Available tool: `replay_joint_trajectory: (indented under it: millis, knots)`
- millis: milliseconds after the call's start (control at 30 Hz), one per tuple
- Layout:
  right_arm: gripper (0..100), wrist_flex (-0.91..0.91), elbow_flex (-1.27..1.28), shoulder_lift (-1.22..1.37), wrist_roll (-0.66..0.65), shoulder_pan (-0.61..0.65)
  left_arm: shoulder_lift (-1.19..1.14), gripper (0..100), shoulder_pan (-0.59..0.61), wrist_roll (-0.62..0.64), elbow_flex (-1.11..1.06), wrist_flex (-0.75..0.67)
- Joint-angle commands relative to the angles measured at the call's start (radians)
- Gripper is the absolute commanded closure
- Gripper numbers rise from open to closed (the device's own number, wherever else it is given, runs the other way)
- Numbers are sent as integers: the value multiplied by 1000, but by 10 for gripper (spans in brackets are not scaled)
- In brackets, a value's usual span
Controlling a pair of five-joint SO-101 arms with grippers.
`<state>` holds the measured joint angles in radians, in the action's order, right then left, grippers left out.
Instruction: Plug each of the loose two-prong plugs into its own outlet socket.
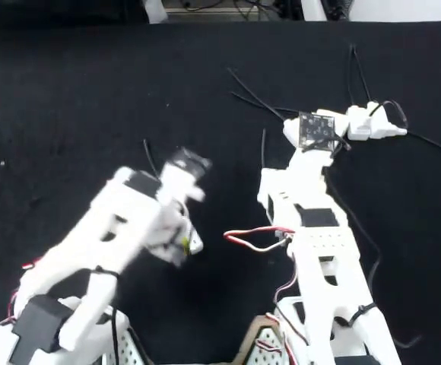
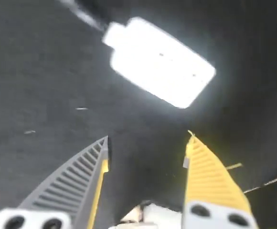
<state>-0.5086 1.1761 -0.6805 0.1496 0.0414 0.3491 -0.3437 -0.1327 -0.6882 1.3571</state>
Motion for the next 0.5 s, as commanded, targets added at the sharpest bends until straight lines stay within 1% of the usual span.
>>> replay_joint_trajectory:
  millis: [0,67,100,233,300,400,467]
  knots:
    - [680,20,-61,-33,9,-11,-8,745,197,-44,260,9]
    - [680,20,-59,-33,9,-11,-23,742,255,-11,291,-110]
    - [680,20,-59,-33,9,-11,-41,742,265,18,283,-189]
    - [680,20,-56,-33,9,-9,-175,743,263,46,216,-466]
    - [680,20,-54,-33,9,0,-269,743,263,48,208,-569]
    - [680,18,-53,-28,8,37,-381,743,263,48,214,-664]
    - [680,18,-47,-28,5,61,-422,744,262,48,240,-655]
